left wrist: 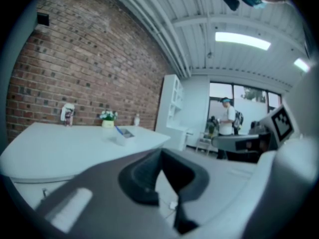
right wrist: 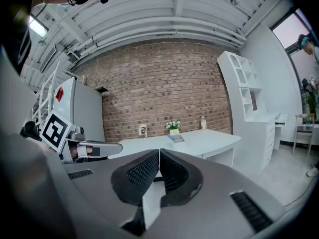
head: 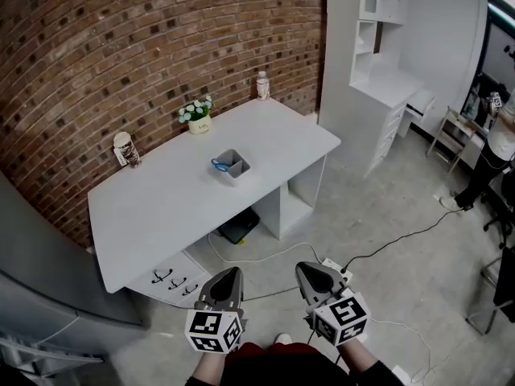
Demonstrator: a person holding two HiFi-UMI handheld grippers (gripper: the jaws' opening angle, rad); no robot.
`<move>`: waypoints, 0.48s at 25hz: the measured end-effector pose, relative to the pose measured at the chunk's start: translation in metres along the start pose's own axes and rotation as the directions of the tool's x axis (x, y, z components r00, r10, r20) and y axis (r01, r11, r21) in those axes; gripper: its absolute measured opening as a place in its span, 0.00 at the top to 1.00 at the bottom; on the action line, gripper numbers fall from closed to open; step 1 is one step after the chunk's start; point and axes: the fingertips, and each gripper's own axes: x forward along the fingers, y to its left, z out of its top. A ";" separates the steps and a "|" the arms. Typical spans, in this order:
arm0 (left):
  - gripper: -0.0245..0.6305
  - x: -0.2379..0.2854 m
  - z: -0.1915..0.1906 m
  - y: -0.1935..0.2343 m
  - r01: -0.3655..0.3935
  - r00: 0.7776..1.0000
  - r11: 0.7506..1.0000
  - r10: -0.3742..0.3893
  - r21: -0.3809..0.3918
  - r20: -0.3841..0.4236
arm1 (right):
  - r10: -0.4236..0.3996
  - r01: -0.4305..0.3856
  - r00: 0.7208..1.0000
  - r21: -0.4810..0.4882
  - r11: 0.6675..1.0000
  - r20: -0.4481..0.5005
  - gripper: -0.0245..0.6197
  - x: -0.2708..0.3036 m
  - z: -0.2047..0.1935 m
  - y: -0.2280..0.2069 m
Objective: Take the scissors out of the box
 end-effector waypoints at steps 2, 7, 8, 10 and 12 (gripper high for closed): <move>0.96 0.005 0.001 -0.002 -0.005 1.000 1.000 0.005 -0.002 0.002 | 0.002 -0.002 1.000 0.003 1.000 -0.001 0.95 0.001 -0.001 -0.006; 0.96 0.014 0.003 -0.005 -0.016 1.000 1.000 0.016 -0.019 0.003 | 0.019 -0.019 1.000 0.027 0.999 -0.003 0.95 0.002 -0.001 -0.015; 0.96 0.015 0.003 -0.005 -0.018 1.000 1.000 0.018 -0.021 0.002 | 0.019 -0.019 1.000 0.027 0.999 -0.001 0.95 0.003 0.000 -0.017; 0.96 0.018 0.006 -0.005 -0.022 1.000 1.000 0.023 -0.018 0.002 | 0.016 -0.016 1.000 0.022 1.000 0.007 0.95 0.005 0.002 -0.022; 0.96 0.021 0.008 -0.005 -0.026 1.000 1.000 0.026 -0.014 0.002 | 0.015 -0.015 1.000 0.024 1.000 0.008 0.95 0.007 0.002 -0.026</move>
